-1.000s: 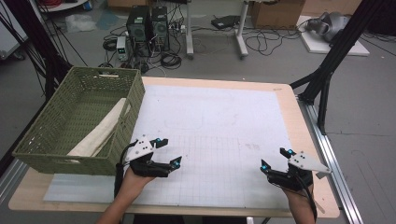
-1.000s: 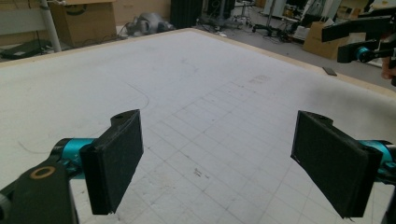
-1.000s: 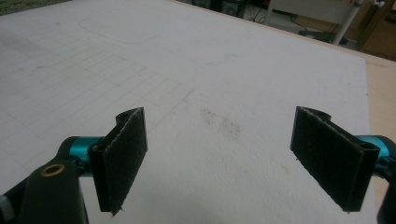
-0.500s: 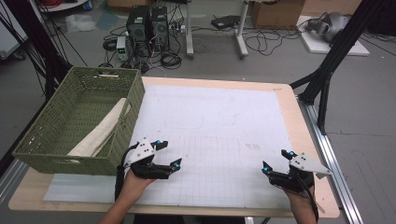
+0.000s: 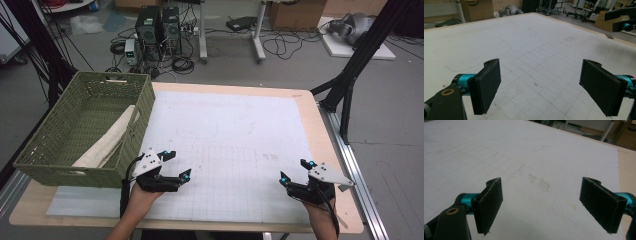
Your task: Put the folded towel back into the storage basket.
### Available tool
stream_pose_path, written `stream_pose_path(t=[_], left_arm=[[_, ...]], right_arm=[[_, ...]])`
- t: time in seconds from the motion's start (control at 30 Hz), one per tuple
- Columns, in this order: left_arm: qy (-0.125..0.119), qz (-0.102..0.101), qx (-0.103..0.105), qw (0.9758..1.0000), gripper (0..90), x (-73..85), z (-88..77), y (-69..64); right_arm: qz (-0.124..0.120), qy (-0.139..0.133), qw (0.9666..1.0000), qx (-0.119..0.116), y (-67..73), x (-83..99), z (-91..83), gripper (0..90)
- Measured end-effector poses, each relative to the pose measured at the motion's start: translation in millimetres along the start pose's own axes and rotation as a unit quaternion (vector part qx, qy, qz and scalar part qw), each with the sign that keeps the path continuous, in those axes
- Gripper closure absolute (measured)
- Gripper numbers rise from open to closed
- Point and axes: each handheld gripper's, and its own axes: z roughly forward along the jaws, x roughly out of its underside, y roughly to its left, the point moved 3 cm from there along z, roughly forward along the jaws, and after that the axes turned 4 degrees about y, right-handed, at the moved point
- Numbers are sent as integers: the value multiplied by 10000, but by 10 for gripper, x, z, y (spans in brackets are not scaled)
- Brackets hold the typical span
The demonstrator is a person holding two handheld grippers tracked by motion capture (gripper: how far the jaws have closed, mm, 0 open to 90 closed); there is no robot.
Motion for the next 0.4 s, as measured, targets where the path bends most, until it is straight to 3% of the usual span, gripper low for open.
stream_pose_path(t=[0.4], left_arm=[[-12, -42, -14, 10000, 175, 5, 9, 9]], right_arm=[[7, -27, 10000, -19, -6, -11, -10, 174]])
